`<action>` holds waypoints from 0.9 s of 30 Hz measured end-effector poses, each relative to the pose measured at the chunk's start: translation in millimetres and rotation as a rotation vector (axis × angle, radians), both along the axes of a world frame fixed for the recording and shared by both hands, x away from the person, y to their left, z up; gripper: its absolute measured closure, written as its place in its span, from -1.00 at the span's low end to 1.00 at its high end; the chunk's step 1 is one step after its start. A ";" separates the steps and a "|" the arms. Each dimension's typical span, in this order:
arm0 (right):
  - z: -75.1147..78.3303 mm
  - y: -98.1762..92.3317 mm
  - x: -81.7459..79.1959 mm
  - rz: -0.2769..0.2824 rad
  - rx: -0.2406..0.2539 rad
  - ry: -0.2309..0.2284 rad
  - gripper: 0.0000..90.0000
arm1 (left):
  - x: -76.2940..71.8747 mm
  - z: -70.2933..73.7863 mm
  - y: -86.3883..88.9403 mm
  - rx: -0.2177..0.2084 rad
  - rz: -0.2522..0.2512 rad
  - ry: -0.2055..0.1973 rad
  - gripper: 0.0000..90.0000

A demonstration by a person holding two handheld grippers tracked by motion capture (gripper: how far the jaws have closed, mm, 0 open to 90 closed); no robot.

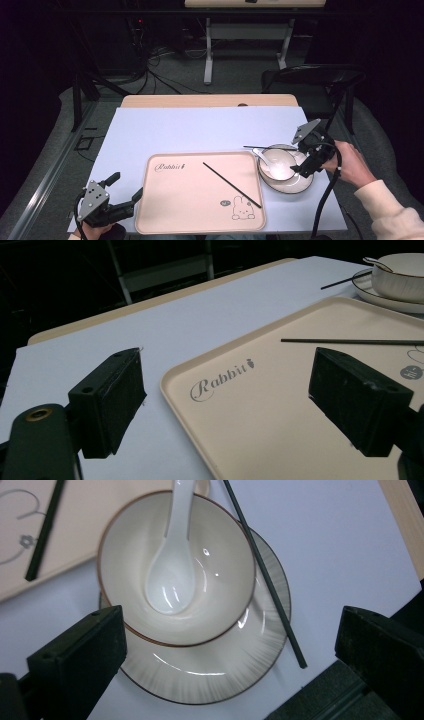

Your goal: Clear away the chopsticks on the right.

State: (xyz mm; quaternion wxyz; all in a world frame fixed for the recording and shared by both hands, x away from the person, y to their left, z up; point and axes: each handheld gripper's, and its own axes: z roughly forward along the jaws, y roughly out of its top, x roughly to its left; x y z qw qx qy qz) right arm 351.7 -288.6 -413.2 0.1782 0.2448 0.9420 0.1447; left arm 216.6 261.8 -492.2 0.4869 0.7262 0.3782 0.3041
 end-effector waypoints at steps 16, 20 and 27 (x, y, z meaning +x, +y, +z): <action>2.8 -27.5 63.7 0.045 -0.033 0.006 -1.00 | 0.3 -0.1 0.2 -0.001 -0.002 0.000 -0.67; -7.1 -24.2 75.4 0.089 -0.044 0.044 -1.00 | 0.3 -0.2 0.4 -0.002 -0.002 0.001 -0.67; -27.0 -16.8 96.0 0.095 -0.078 0.092 -1.00 | 0.2 0.0 0.7 -0.001 -0.004 0.001 -0.68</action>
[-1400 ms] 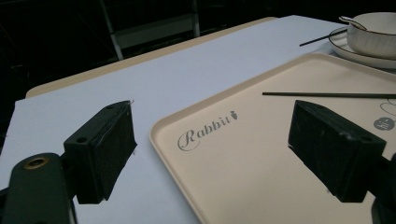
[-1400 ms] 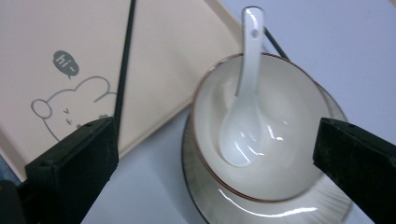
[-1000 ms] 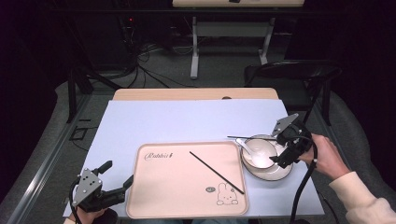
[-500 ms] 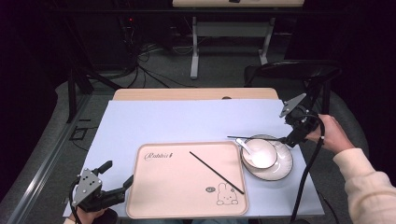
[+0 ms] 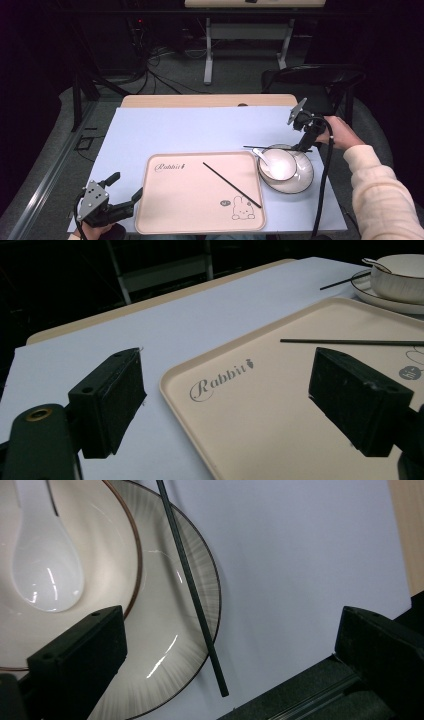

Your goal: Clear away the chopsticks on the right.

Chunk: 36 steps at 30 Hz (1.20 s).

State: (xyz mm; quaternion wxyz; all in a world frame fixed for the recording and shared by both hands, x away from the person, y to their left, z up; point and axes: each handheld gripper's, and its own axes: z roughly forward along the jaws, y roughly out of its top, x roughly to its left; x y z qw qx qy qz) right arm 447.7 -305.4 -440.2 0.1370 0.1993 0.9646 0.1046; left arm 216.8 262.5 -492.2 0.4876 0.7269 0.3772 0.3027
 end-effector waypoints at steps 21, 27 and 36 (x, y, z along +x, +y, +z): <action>-50.2 19.7 -1.0 0.083 -0.167 0.007 0.30 | -0.3 0.0 0.0 -0.003 0.002 0.001 -0.68; -54.2 27.0 -2.2 0.131 -0.193 0.012 0.50 | -0.3 -0.1 -0.5 -0.002 0.001 -0.002 -0.67; -63.7 28.1 0.8 0.124 -0.210 0.048 0.80 | -0.1 -0.1 0.1 -0.002 0.005 -0.001 -0.67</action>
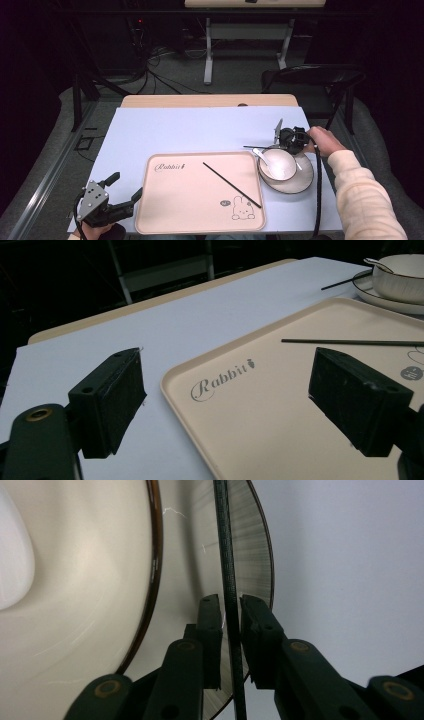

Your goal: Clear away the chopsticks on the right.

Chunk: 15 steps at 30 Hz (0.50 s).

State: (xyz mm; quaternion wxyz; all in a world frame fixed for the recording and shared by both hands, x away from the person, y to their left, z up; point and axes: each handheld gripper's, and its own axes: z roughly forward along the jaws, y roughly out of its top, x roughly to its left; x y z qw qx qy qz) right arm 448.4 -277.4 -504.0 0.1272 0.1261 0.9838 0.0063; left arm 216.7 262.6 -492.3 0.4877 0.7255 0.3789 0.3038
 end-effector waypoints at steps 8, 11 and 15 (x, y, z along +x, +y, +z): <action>0.5 -5.0 0.7 -0.029 0.014 -0.004 0.88 | -0.2 0.0 -0.2 0.000 0.001 0.000 -0.67; 3.3 -7.2 0.2 -0.049 0.016 -0.015 0.89 | -0.2 0.0 -0.3 -0.001 0.002 0.000 -0.67; 13.7 -10.5 -2.4 -0.088 0.023 -0.025 0.88 | 0.0 0.0 -0.5 0.002 0.000 0.001 -0.67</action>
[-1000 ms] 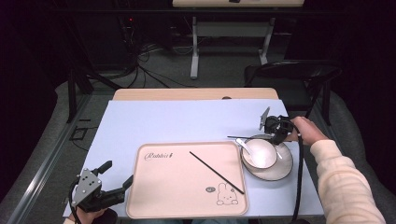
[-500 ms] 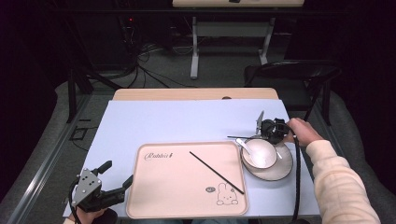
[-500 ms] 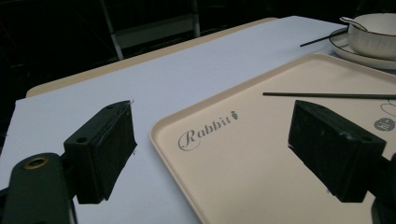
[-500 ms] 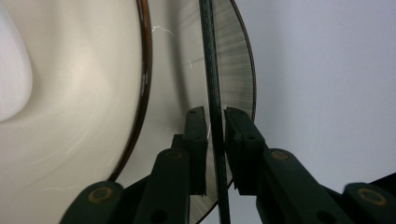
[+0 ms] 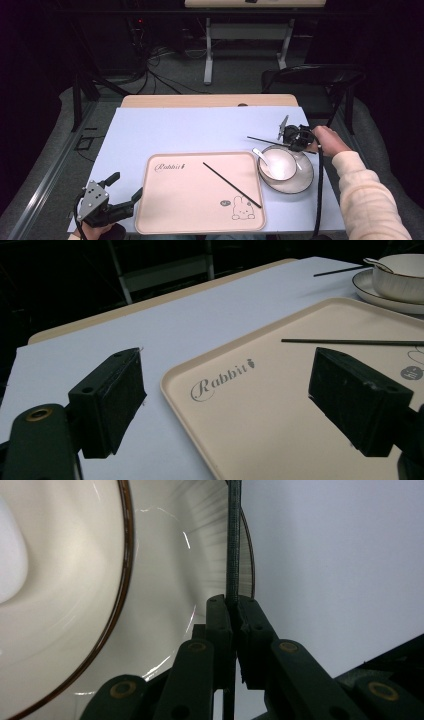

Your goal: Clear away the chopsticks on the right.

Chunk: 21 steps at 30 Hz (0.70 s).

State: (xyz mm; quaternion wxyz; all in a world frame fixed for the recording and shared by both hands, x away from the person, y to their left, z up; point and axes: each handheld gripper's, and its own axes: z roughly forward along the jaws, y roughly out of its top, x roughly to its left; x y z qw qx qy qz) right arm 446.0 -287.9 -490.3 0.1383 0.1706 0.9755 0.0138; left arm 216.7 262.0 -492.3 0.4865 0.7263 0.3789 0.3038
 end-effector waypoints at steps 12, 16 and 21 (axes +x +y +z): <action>24.7 1.3 -8.8 -0.105 0.010 -0.023 0.88 | -0.1 0.1 -0.2 0.001 0.000 -0.001 -0.67; 35.9 4.4 -14.0 -0.144 0.010 -0.043 0.89 | -0.1 0.1 -0.1 0.001 -0.001 -0.001 -0.67; 58.1 9.9 -21.8 -0.215 0.051 -0.074 0.89 | -0.1 0.1 -0.2 0.001 0.000 -0.001 -0.67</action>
